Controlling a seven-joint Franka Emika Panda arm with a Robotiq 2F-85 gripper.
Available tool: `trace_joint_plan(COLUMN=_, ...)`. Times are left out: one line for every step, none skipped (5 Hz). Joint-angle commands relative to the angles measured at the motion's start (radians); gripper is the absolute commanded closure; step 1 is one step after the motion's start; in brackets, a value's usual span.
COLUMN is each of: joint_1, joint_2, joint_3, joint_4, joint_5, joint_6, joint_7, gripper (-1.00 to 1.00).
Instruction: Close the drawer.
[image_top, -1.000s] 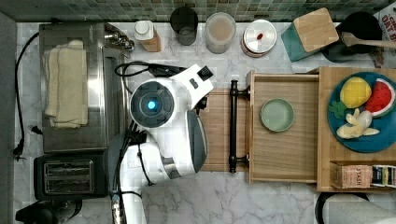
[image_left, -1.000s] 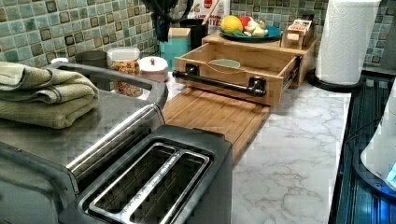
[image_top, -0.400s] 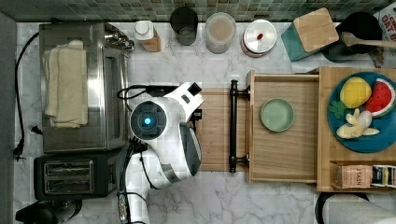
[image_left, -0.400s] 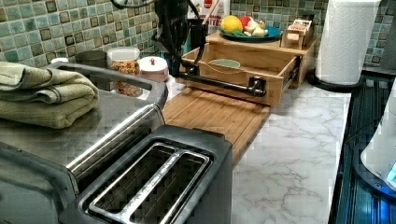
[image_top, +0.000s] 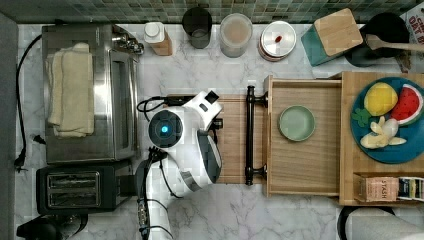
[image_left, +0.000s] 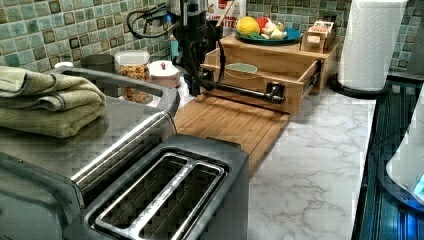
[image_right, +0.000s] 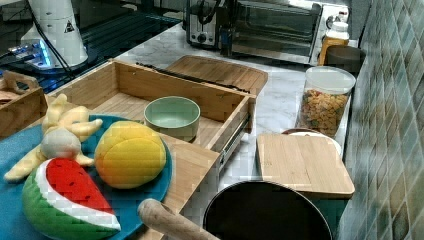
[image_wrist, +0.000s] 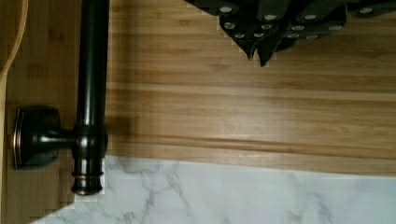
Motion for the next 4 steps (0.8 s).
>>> trace_joint_plan(joint_1=-0.070, joint_2=0.040, joint_3=-0.069, joint_4=0.082, joint_5=0.039, joint_6=0.000, joint_7=-0.171, gripper=1.00)
trace_joint_plan(joint_1=-0.081, joint_2=0.043, joint_3=-0.100, joint_4=0.091, joint_5=0.067, joint_6=-0.022, joint_7=-0.192, gripper=1.00)
trace_joint_plan(joint_1=-0.118, joint_2=0.031, joint_3=-0.118, joint_4=0.076, joint_5=0.084, joint_6=-0.003, joint_7=-0.241, gripper=1.00)
trace_joint_plan(joint_1=-0.173, joint_2=0.032, joint_3=-0.131, joint_4=0.061, joint_5=0.101, joint_6=0.028, joint_7=-0.315, gripper=1.00)
